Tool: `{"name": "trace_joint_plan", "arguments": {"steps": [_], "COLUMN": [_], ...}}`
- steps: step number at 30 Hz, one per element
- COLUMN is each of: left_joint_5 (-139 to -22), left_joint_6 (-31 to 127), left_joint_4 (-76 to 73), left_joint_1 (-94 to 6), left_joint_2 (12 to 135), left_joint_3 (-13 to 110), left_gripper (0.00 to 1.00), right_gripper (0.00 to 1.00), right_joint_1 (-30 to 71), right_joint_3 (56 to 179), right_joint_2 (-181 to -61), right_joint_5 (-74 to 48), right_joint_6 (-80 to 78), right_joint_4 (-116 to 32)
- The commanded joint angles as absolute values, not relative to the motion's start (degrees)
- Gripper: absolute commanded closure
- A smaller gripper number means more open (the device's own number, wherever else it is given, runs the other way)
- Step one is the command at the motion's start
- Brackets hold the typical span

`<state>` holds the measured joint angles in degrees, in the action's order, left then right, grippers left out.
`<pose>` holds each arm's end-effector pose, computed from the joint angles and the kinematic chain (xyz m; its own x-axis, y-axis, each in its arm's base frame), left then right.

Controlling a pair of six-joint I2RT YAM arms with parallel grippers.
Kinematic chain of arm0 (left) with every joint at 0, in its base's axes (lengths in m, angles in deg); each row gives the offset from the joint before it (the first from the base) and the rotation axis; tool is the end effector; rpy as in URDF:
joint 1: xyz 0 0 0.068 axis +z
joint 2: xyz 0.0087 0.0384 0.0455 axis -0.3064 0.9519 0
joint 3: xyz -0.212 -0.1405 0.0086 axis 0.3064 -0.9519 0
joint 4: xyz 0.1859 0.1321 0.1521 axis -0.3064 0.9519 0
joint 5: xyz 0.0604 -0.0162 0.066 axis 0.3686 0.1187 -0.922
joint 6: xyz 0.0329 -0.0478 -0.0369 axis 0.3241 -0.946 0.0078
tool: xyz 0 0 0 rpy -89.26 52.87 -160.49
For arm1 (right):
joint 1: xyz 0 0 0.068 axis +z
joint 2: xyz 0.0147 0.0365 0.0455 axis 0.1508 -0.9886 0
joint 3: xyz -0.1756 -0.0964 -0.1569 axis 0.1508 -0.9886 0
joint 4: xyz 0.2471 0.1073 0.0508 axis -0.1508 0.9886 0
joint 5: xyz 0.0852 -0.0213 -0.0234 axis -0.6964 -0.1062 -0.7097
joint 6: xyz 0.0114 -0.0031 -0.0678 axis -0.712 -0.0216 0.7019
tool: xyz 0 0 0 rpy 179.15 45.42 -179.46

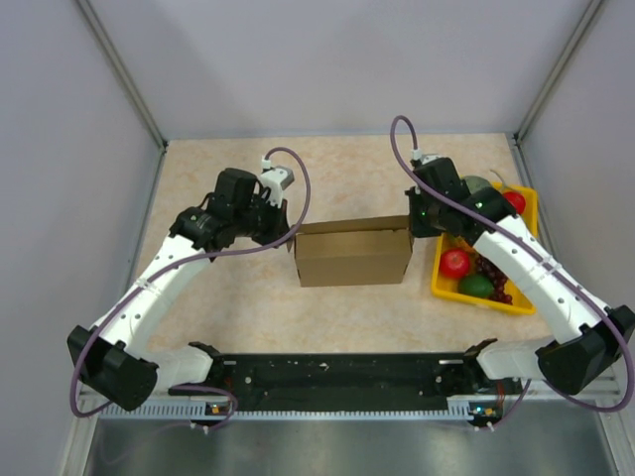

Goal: Fold the paper box

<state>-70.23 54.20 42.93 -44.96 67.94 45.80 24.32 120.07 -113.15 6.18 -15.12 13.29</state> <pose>0.2487 -0.1474 0.3174 -0.6597 0.2320 -0.7148 0.5794 0.7628 -0.2871 0.2430 0.1449 0.3298 -0.7645 -0.0801 -0.6396 -0.1722 0.9816 0.0828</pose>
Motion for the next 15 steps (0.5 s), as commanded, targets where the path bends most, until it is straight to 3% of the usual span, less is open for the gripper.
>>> {"name": "trace_joint_plan", "arguments": {"steps": [1, 15], "left_joint_5": [-65.2, -61.6], "left_joint_6": [53.1, 48.0], "left_joint_4": [38.4, 39.6], "left_joint_1": [-46.4, -46.4], "left_joint_2": [68.1, 69.8], "left_joint_3": [45.3, 49.2], "left_gripper": [1.0, 1.0], "right_gripper": [1.0, 1.0], "right_joint_1": [24.6, 26.2], "right_joint_3": [123.1, 111.8], "right_joint_2": [-114.2, -110.2], "right_joint_5": [3.1, 3.4], "right_joint_6": [-21.3, -10.5], "right_joint_4": [12.3, 1.7]}}
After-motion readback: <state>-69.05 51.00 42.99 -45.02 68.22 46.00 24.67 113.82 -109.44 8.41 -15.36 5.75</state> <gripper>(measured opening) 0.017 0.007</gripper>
